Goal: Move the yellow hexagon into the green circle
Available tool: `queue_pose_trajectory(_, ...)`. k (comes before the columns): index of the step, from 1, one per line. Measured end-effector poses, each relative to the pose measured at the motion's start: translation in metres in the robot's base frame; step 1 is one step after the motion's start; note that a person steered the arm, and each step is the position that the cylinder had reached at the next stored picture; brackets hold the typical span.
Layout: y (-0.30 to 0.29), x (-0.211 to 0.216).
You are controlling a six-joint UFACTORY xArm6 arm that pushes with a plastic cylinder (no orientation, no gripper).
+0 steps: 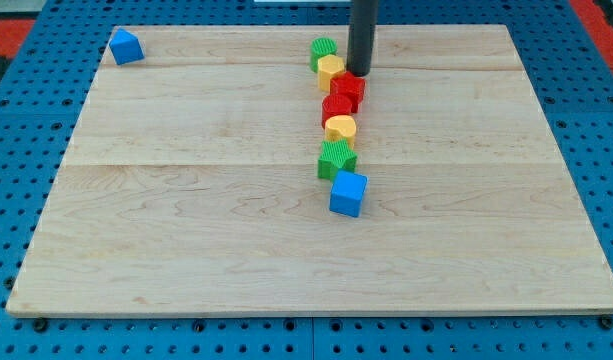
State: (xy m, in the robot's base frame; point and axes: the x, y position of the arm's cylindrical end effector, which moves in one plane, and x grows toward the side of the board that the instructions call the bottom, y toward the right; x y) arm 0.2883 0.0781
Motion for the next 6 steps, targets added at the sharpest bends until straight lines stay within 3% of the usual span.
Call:
queue_pose_trajectory(1, 0.025, 0.006)
queue_pose_trajectory(4, -0.013, 0.039)
queue_pose_trajectory(6, -0.015, 0.033)
